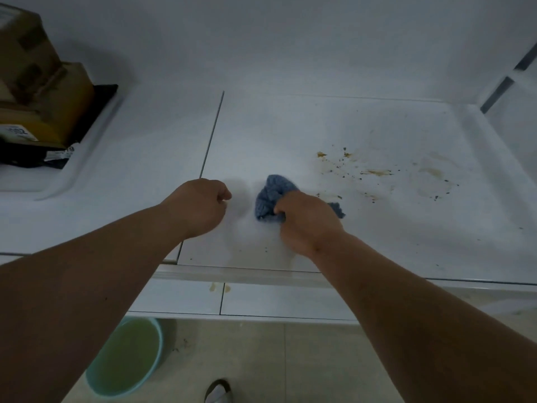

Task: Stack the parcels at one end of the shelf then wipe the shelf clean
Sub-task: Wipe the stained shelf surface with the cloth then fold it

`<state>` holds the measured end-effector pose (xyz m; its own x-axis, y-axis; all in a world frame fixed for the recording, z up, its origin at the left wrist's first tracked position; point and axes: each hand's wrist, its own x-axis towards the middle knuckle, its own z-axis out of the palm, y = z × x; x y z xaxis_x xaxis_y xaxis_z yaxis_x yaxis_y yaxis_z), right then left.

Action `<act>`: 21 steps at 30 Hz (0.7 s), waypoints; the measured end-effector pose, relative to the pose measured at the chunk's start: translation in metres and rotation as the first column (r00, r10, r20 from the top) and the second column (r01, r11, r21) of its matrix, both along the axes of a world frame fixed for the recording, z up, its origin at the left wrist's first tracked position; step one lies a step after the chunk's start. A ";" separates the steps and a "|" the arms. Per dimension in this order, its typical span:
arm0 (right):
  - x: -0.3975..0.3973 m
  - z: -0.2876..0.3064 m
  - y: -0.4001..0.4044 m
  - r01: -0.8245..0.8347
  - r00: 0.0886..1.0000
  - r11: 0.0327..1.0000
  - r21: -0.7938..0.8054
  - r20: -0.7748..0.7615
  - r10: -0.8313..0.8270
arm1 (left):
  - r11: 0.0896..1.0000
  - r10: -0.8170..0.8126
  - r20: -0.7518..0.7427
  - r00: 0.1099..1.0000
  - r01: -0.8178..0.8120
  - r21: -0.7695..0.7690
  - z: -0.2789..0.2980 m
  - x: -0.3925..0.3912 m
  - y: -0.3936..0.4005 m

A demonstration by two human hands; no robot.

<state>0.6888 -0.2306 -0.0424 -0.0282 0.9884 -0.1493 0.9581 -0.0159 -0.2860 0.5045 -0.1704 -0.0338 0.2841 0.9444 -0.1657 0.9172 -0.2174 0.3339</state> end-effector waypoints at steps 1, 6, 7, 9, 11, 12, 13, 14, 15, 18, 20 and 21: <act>-0.008 -0.003 0.001 -0.023 1.000 1.000 0.009 -0.012 0.023 | 1.000 0.006 0.003 1.000 -0.006 -0.001 -0.001 -0.002 -0.001; -0.048 -0.003 -0.007 -0.289 0.957 0.957 -0.017 -0.011 0.289 | 0.999 0.040 0.037 0.999 -0.039 -0.012 -0.008 -0.010 -0.004; -0.049 -0.002 -0.010 -0.336 0.942 0.942 -0.010 -0.007 0.335 | 0.999 0.037 0.041 0.998 -0.036 -0.015 -0.009 -0.012 -0.004; -0.042 -0.001 -0.013 -0.371 0.929 0.929 0.003 0.007 0.371 | 0.999 0.040 0.053 0.998 -0.038 -0.034 -0.007 -0.016 -0.006; -0.030 -0.003 -0.012 -0.344 0.939 0.939 0.001 0.030 0.344 | 0.998 0.036 0.059 0.998 -0.034 -0.046 -0.006 -0.021 -0.007; -0.024 -0.004 -0.011 -0.301 0.953 0.953 0.001 0.026 0.301 | 0.998 0.032 0.058 0.998 -0.029 -0.050 -0.005 -0.023 -0.007; -0.020 -0.005 -0.008 -0.252 0.968 0.968 0.013 0.008 0.252 | 0.998 0.032 0.058 0.998 -0.029 -0.054 -0.005 -0.025 -0.007; -0.018 -0.007 -0.005 -0.210 0.978 0.977 0.027 -0.004 0.211 | 0.998 0.034 0.057 0.998 -0.031 -0.056 -0.004 -0.028 -0.006; -0.018 -0.008 -0.001 -0.187 0.982 0.982 0.038 -0.010 0.188 | 0.998 0.039 0.053 0.998 -0.036 -0.053 -0.003 -0.030 -0.005; -0.035 -0.013 0.009 -0.204 0.979 0.979 0.022 -0.017 0.204 | 0.998 0.054 0.044 0.998 -0.052 -0.036 -0.002 -0.037 -0.004; -0.053 -0.014 0.013 -0.240 0.970 0.971 0.015 -0.030 0.241 | 0.998 0.063 0.043 0.997 -0.062 -0.028 -0.002 -0.038 -0.004; -0.062 -0.015 0.013 -0.274 0.961 0.961 0.017 -0.030 0.275 | 0.997 0.075 0.049 0.996 -0.074 -0.029 -0.001 -0.038 -0.005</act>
